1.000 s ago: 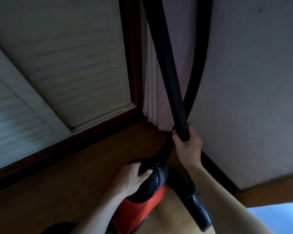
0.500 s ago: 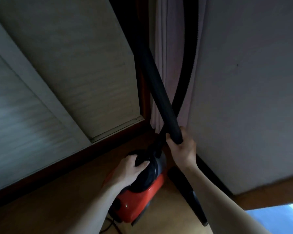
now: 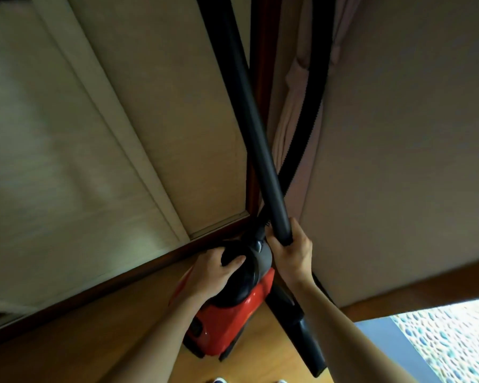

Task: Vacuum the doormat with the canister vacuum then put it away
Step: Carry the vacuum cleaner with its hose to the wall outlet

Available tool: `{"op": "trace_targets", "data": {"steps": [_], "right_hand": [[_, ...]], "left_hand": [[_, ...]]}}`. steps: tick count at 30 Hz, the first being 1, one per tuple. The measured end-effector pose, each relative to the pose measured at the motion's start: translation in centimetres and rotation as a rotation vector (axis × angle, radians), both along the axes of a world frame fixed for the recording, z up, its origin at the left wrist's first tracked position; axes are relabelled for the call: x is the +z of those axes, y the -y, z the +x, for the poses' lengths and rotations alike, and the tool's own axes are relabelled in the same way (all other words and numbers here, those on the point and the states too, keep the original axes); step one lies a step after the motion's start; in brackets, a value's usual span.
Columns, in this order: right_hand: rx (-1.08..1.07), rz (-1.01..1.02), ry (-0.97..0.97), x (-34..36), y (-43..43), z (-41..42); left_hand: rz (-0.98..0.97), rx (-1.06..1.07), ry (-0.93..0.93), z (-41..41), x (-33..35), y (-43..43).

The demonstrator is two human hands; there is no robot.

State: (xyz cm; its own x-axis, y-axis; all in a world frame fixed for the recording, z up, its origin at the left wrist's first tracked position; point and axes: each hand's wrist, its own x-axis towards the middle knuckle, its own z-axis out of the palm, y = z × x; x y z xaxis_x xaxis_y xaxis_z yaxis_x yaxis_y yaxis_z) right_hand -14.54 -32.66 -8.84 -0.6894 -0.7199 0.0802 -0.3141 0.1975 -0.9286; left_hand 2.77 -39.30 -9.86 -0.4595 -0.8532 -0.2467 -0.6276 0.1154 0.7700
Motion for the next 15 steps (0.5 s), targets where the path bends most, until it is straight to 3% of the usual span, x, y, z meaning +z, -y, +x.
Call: {"op": "trace_targets", "data": {"steps": [7,15], "right_hand": [[0.019,-0.029,-0.002,9.8,-2.4,2.8],[0.095,-0.146,-0.010,14.1,-2.5,4.5]], "left_hand": [[-0.071,-0.020,-0.021,2.5,11.9,-1.1],[-0.128,0.037,-0.079,3.8,15.6,-1.9]]}}
